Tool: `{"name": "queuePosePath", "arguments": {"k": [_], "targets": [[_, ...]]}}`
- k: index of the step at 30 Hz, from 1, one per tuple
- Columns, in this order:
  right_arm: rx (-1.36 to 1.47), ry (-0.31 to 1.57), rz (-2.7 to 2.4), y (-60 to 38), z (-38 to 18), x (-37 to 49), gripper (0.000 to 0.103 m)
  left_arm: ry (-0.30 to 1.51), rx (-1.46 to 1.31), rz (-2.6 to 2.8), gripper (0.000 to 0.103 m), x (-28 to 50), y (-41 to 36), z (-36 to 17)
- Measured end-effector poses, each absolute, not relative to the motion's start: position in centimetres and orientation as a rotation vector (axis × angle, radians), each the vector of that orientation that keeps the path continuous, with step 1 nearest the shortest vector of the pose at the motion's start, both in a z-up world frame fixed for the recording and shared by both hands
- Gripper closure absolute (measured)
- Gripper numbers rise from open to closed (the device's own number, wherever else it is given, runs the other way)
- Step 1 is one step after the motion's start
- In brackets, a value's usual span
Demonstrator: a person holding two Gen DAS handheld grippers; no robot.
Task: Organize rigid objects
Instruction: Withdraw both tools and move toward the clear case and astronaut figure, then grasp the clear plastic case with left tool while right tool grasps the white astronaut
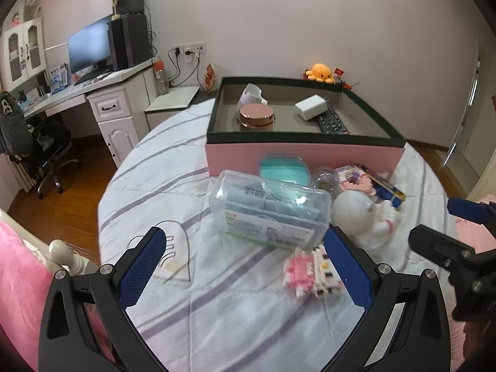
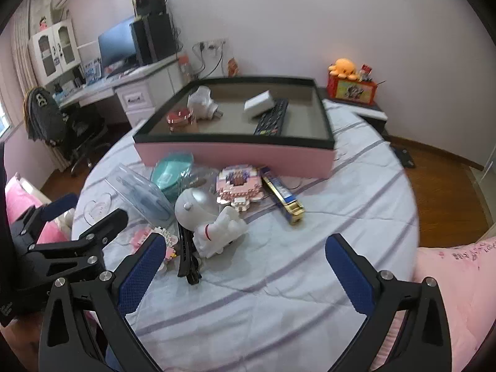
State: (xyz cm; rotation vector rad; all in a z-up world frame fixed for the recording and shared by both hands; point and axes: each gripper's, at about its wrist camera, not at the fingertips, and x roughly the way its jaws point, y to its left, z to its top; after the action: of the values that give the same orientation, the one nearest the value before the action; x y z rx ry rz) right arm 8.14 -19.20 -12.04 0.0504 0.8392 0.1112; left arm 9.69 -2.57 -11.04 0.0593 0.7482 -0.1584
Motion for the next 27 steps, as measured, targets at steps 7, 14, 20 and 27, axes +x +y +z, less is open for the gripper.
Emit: {"name": "queuePosePath", "arguments": {"k": [7,14,20,27], "targets": [[0.044,0.890,0.139,-19.1,-14.2,10.7,0.005,0.805,0.009,-0.210,0.000,11.5,-2.7,-13.4],[0.032,0.902,0.194,-19.1,-14.3,11.2,0.011,0.769,0.016,-0.304,0.000,11.8,-2.5,-13.0],[0.047,0.926,0.196,-18.8,-15.2,11.9,0.027,0.791,-0.033,-0.457,0.023,12.6,-2.0,-12.9],[0.044,0.928,0.224,-17.7,-15.3,12.0,0.035,0.806,0.008,-0.510,0.063,11.9,-2.9,-13.0]]}}
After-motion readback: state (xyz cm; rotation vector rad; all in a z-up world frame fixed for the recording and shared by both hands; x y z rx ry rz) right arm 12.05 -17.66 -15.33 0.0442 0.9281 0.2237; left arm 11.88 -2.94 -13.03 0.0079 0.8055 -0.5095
